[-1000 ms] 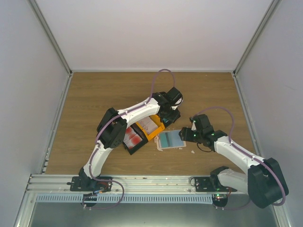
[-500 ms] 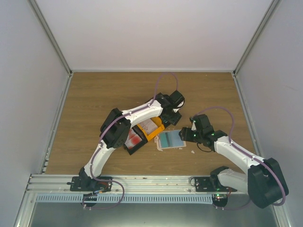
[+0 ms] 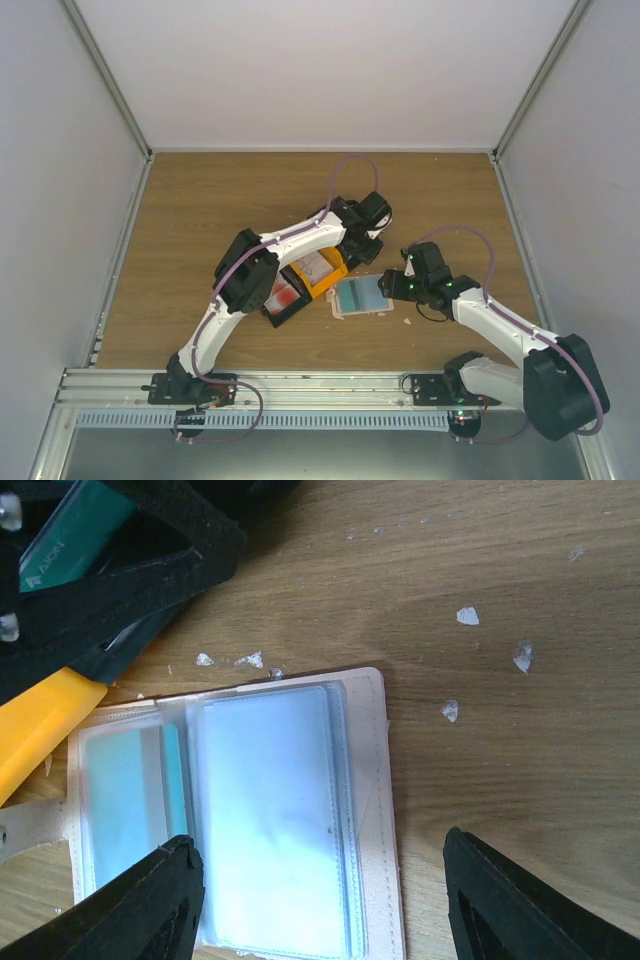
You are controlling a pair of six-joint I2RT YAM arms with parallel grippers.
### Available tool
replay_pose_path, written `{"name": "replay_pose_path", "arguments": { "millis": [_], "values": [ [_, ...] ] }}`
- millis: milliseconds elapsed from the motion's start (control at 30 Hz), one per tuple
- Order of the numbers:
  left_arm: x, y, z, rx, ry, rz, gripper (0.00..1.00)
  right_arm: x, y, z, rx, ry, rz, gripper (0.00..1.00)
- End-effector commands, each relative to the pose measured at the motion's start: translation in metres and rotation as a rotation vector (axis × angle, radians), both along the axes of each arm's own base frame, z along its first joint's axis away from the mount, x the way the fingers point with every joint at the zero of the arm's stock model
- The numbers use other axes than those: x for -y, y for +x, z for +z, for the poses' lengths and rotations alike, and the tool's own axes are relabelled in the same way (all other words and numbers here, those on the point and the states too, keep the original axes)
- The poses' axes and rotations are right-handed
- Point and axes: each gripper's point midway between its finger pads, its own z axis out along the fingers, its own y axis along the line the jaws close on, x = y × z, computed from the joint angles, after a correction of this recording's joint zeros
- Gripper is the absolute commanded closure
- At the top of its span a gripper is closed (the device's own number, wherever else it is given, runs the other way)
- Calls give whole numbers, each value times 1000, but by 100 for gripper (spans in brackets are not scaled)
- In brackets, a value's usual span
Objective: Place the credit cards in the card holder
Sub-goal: Pick up the credit card from the storage box.
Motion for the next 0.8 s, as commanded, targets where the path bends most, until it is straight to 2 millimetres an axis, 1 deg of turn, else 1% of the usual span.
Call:
{"name": "replay_pose_path", "arguments": {
  "millis": [0, 233, 500, 767],
  "values": [
    [11, -9, 27, 1, -71, -42, 56, 3, -1, 1, 4, -4, -7, 34],
    [8, -8, 26, 2, -58, -32, 62, 3, -1, 0, 2, -5, -6, 34],
    [6, -7, 30, 13, -56, -22, 64, 3, -1, -1, 1, -5, -7, 34],
    [5, -7, 33, 15, -57, -17, 70, 3, -1, -1, -1, -5, -5, 34]
  ]
}}
